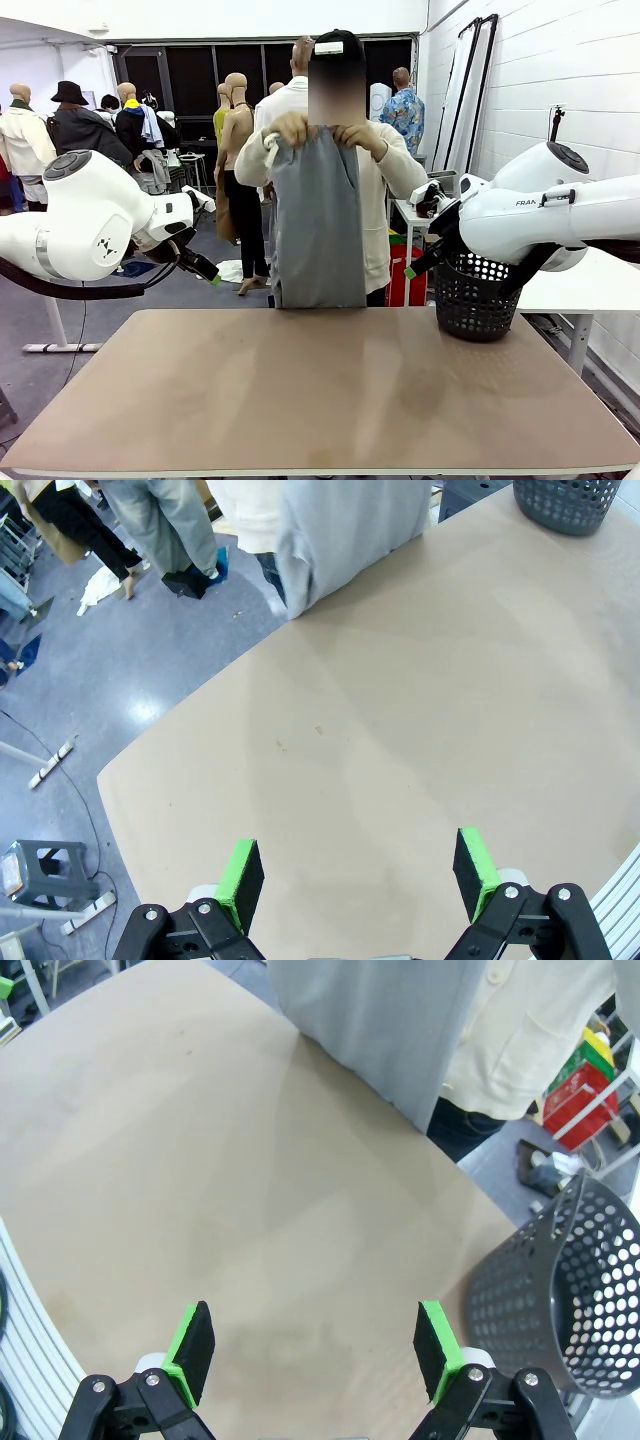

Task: Fold the training pants.
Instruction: Grab both ends of the Training pants handed by a person.

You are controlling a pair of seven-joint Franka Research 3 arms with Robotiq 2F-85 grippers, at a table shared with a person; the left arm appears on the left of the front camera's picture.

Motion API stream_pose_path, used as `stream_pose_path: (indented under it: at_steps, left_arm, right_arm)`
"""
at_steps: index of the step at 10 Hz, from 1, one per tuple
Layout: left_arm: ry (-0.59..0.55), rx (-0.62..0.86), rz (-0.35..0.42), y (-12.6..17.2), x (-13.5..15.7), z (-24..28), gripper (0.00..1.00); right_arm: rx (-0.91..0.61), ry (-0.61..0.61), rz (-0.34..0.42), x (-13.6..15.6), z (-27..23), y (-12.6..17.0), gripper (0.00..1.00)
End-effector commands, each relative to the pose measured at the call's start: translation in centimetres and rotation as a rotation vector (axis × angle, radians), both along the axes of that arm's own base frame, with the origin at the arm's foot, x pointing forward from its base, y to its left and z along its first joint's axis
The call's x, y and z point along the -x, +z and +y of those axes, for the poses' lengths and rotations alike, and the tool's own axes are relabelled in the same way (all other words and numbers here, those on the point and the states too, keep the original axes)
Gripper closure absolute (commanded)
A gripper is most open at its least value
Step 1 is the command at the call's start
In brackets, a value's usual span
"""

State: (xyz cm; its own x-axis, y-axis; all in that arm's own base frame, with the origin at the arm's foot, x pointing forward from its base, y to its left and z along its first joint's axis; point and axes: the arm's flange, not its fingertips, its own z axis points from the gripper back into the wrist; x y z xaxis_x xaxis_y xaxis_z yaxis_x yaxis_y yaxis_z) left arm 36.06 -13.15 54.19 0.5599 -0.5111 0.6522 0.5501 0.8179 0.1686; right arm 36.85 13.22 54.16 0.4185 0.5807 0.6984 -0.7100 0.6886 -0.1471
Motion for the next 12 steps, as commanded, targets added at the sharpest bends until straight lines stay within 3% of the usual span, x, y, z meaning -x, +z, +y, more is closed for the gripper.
stream_pose_path:
  at_steps: [1, 12]
  left_arm:
    - [0.007, -0.006, 0.0, 0.04, 0.04, 0.09, 0.0]
    - [0.007, -0.006, 0.0, 0.04, 0.04, 0.09, 0.0]
  right_arm:
    - [0.001, 0.002, 0.005, 0.02, 0.0, -0.13, 0.0]
    - [0.001, 0.002, 0.005, 0.02, 0.0, -0.13, 0.0]
